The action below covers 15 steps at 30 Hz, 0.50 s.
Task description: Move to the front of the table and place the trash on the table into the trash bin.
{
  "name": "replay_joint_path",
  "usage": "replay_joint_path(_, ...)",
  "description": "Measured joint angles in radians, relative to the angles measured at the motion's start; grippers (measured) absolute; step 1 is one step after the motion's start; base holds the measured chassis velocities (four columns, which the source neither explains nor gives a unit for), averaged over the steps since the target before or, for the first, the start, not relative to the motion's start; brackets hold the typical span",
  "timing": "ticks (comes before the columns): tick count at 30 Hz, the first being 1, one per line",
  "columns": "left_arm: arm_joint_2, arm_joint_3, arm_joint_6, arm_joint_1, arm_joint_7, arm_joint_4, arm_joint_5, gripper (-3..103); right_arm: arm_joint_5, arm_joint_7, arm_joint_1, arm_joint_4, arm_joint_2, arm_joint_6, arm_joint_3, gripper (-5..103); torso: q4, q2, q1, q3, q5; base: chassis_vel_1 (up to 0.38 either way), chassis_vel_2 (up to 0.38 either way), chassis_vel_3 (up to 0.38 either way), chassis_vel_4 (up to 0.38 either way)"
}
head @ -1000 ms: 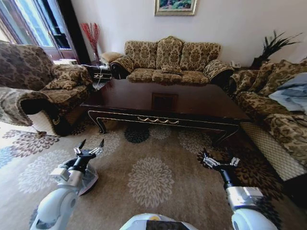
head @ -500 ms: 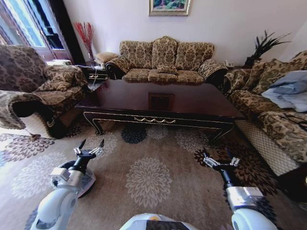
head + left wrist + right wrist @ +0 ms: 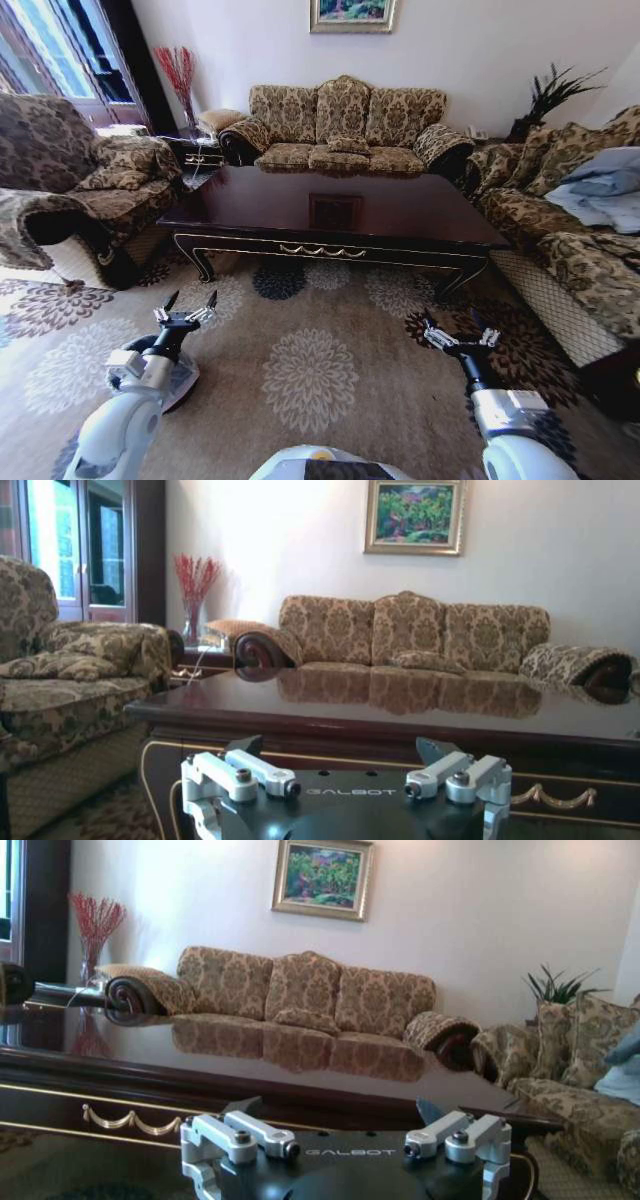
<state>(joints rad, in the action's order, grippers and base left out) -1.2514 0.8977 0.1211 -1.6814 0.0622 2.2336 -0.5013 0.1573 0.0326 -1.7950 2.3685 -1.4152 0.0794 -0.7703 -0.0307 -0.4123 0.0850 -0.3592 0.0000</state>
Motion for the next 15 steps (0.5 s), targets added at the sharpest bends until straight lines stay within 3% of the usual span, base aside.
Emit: replay_joint_path(15,0.0,0.0,0.0,0.0,0.0,0.0,0.0,100,0.0,0.0,0.0,0.0,0.0,0.0,0.0,100,0.0,0.0,0.0,0.0,0.0,0.0,0.0,0.0,0.0)
